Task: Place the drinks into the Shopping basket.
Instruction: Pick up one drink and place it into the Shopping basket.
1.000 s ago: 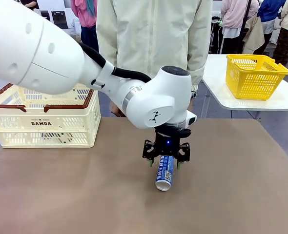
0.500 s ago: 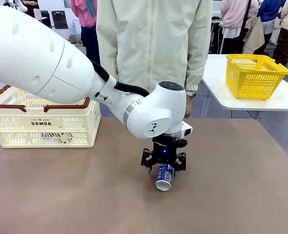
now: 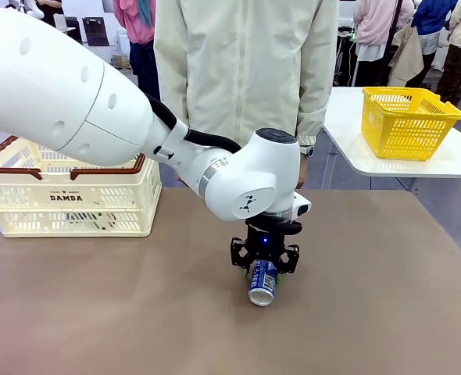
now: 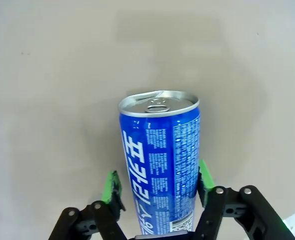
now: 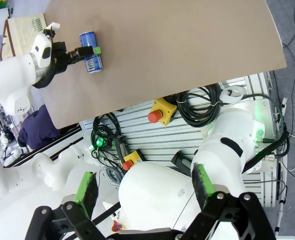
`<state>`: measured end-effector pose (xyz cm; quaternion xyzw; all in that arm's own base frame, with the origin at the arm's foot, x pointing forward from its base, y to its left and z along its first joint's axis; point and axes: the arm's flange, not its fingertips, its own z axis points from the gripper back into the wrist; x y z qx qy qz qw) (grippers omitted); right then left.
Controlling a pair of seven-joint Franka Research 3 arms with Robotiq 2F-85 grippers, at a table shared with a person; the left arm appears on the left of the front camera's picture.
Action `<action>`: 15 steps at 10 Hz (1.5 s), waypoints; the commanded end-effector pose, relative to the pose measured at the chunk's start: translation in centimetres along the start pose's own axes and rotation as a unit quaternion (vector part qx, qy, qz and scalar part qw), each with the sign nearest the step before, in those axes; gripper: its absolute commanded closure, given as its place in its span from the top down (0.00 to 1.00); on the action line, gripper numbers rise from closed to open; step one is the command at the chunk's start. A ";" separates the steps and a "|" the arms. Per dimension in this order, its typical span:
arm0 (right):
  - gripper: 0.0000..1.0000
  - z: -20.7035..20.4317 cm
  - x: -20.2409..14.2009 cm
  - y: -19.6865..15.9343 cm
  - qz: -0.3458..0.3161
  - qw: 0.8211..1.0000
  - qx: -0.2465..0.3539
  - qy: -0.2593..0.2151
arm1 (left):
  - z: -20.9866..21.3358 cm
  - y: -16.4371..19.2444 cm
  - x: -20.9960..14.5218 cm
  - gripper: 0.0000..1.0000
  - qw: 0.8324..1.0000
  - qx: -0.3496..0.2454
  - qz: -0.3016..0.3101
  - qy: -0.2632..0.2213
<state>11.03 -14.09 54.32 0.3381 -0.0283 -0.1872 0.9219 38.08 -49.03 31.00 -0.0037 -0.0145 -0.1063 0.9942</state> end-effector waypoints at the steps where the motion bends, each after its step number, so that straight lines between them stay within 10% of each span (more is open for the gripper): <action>1: 1.00 0.3 -0.9 -0.4 0.012 1.000 0.007 0.000 | -0.1 0.1 0.3 0.00 1.000 0.005 -0.015 -0.004; 6: 1.00 0.3 -0.9 -0.4 0.012 1.000 0.007 0.000 | 1.2 0.7 -0.2 0.00 1.000 -0.003 -0.004 -0.019; 11: 1.00 0.3 -0.9 -0.4 0.012 1.000 0.007 0.000 | 21.0 9.9 -1.2 0.00 0.985 -0.128 -0.110 -0.021; 15: 1.00 0.3 -0.9 -0.4 0.012 1.000 0.007 0.000 | 24.0 10.6 -1.7 0.00 0.988 -0.123 -0.085 -0.041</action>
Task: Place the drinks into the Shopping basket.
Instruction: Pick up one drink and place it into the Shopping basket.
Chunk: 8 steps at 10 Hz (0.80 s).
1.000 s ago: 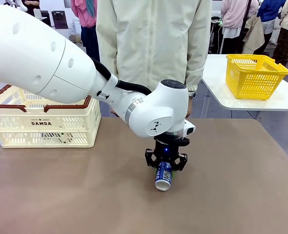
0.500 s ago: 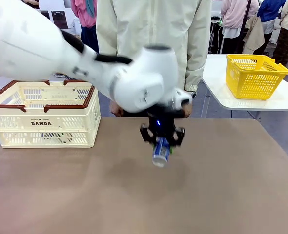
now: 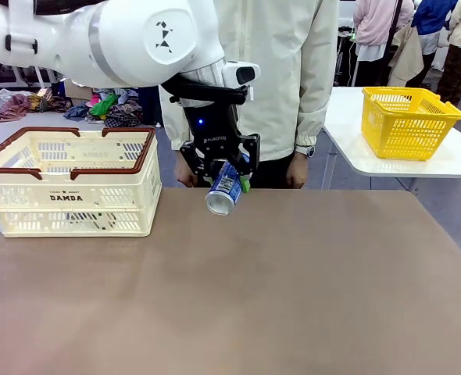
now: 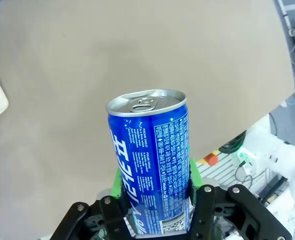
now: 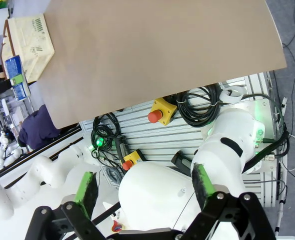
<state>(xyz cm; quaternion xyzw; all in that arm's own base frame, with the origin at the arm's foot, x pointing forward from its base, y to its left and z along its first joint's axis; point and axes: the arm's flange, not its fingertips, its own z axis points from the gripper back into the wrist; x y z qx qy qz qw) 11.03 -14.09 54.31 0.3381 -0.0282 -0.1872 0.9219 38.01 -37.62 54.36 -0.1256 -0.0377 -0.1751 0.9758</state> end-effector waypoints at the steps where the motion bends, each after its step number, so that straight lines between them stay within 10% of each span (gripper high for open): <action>1: 1.00 0.3 -0.9 -0.4 0.012 1.000 0.007 0.000 | 0.4 -0.6 0.2 0.00 1.000 -0.003 -0.017 -0.003; 5: 1.00 0.3 -0.9 -0.4 0.012 1.000 0.007 0.000 | -0.3 -0.8 0.0 0.00 1.000 -0.002 -0.009 0.002; 8: 1.00 0.3 -0.9 -0.4 0.012 1.000 0.007 0.000 | 6.5 11.1 5.8 0.00 0.988 -0.008 0.110 -0.104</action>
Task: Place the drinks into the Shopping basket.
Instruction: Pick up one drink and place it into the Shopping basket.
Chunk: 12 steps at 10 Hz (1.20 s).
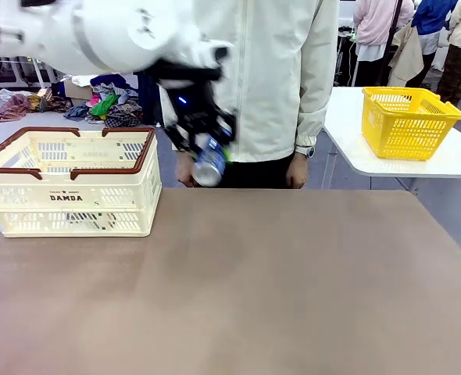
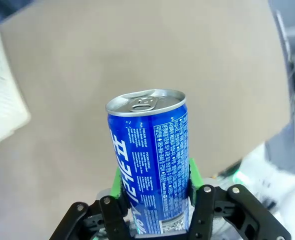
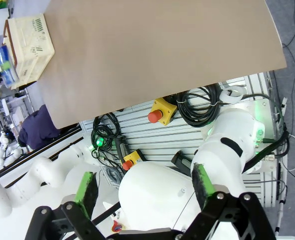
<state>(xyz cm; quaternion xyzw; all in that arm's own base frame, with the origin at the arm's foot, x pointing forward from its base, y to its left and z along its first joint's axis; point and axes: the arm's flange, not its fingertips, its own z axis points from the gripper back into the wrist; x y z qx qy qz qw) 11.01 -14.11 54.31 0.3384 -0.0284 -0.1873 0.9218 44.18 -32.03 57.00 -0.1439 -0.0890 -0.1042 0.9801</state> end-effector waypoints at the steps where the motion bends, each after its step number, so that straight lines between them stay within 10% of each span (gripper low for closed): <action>1: 1.00 0.3 -0.9 -0.4 0.012 1.000 0.007 0.000 | 4.9 9.9 4.4 0.00 0.994 -0.032 0.085 -0.056; 5: 1.00 0.3 -0.9 -0.4 0.012 1.000 0.007 0.000 | 8.9 27.7 5.1 0.00 0.985 -0.037 0.153 -0.074; 12: 1.00 0.3 -0.9 -0.4 0.012 1.000 0.007 0.000 | 8.0 30.8 4.6 0.00 0.987 -0.027 0.148 -0.061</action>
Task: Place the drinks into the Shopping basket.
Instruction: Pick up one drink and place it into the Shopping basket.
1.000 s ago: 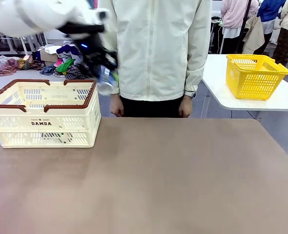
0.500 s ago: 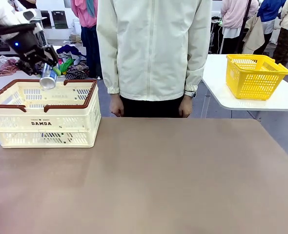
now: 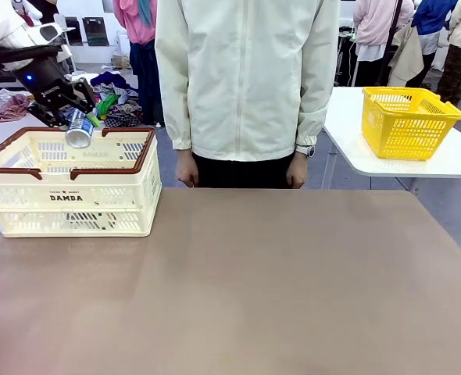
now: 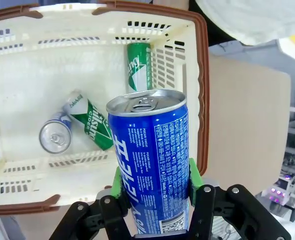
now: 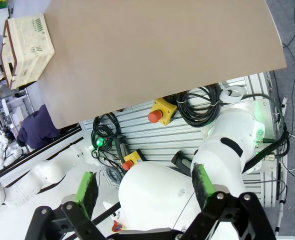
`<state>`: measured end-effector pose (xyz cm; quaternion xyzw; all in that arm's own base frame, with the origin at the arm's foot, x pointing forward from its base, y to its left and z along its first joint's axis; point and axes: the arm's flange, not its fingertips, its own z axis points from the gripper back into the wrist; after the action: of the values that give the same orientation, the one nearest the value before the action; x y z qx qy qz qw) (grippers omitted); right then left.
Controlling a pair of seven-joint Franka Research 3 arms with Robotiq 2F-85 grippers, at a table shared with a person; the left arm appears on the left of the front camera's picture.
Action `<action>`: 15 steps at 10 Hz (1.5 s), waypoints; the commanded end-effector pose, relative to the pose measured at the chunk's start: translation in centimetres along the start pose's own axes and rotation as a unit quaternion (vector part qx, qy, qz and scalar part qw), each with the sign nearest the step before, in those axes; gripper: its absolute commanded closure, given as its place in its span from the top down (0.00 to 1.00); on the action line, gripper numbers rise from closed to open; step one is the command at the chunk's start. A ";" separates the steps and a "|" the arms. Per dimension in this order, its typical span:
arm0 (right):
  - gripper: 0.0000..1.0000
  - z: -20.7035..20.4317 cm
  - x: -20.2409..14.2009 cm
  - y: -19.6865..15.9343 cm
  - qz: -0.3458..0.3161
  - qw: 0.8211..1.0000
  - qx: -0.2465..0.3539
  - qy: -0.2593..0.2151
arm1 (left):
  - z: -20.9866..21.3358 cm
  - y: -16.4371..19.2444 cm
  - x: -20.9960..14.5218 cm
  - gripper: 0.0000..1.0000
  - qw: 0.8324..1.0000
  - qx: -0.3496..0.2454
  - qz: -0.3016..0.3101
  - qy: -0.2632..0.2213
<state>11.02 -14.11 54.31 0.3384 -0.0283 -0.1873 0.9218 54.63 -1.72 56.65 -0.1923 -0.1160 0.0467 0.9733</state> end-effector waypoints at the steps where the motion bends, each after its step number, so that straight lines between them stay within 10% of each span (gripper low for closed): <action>1: 1.00 0.3 -0.9 -0.4 0.012 1.000 0.007 0.000 | -0.1 -0.1 -0.1 0.00 1.000 0.000 -0.001 0.001; 15: 1.00 0.3 -0.9 -0.4 0.012 1.000 0.007 0.000 | -15.6 0.8 2.4 0.00 0.989 0.116 -0.053 0.073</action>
<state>11.02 -14.10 54.31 0.3382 -0.0284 -0.1872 0.9218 60.17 -5.74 42.33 -0.0865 -0.0449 -0.0099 0.9952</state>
